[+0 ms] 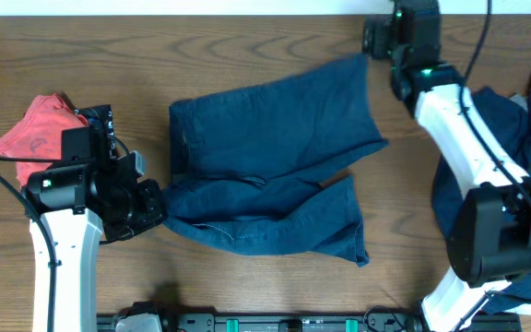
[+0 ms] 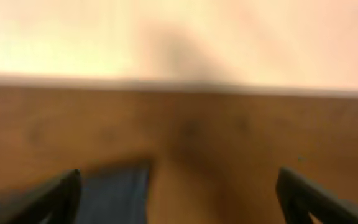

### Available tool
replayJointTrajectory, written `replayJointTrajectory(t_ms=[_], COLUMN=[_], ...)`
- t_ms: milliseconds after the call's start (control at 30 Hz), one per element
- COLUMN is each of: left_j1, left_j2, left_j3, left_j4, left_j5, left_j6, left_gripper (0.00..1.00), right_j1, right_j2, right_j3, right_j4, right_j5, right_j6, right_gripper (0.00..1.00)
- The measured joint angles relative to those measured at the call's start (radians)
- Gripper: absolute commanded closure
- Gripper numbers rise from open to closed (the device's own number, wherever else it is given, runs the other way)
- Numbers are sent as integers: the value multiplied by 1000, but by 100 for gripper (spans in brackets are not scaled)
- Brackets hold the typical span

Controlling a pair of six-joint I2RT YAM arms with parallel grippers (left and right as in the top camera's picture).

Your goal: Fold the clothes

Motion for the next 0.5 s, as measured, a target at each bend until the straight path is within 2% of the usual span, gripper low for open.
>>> replayJointTrajectory(t_ms=[167,300,400,500], left_j1=[0,0,0,0], left_j2=[0,0,0,0], left_j3=[-1,-1,-1,-1], left_j4=[17,26,39,45], left_j5=[0,0,0,0], left_j6=[-1,-1,-1,-1], left_gripper=[94,94,94,94], right_j1=[18,21,4,-18], right_j2=[0,-3,-8,-14], right_j3=[-8,-12,-14,-14], right_j4=[-384,-658,-819,-919], right_j5=[-82,-119,-203,-344], right_j6=[48,179,258,278], right_gripper=[1,1,1,1])
